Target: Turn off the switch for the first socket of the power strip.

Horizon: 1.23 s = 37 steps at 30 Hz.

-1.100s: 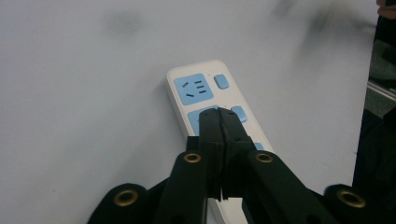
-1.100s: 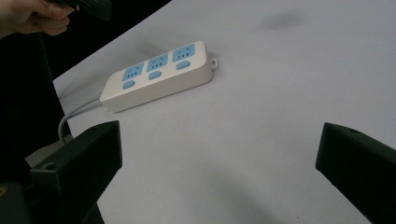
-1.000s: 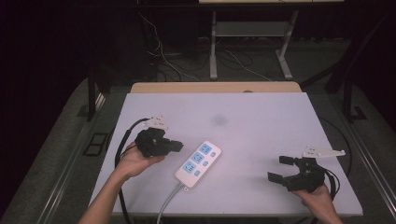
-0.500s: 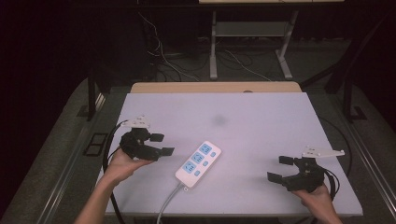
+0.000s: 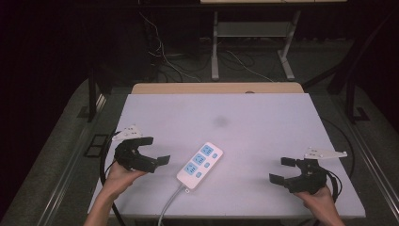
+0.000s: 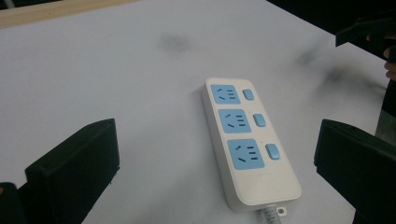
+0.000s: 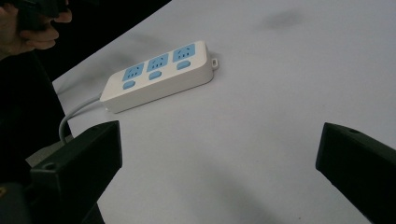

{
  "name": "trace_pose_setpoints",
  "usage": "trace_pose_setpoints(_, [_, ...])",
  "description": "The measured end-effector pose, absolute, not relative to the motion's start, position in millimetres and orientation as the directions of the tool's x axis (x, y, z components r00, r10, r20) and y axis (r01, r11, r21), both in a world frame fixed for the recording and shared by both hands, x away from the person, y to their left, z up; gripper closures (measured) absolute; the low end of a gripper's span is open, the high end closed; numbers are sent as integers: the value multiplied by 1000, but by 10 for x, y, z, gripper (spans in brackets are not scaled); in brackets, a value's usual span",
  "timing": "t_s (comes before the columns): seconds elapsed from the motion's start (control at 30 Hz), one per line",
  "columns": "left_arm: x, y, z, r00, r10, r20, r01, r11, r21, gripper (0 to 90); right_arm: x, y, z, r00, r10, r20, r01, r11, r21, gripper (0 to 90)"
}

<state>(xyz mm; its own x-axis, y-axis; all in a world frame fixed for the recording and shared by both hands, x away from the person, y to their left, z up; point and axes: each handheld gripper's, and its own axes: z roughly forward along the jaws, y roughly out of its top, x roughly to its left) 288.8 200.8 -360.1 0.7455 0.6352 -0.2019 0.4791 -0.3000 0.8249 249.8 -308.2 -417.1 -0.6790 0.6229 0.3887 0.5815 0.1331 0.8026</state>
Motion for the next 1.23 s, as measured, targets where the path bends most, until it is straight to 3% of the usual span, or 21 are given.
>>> trace_pose_setpoints(0.73, [2678,2014,-3992,716,638,-284,499,-183,847,0,2493,-3077,-4171,-680,621,389,583,137,801,3])
trace_pose_setpoints(1.23, [2613,1986,-4205,714,636,-293,529,-217,820,0,2490,-3080,-4173,-681,620,389,583,139,800,3])
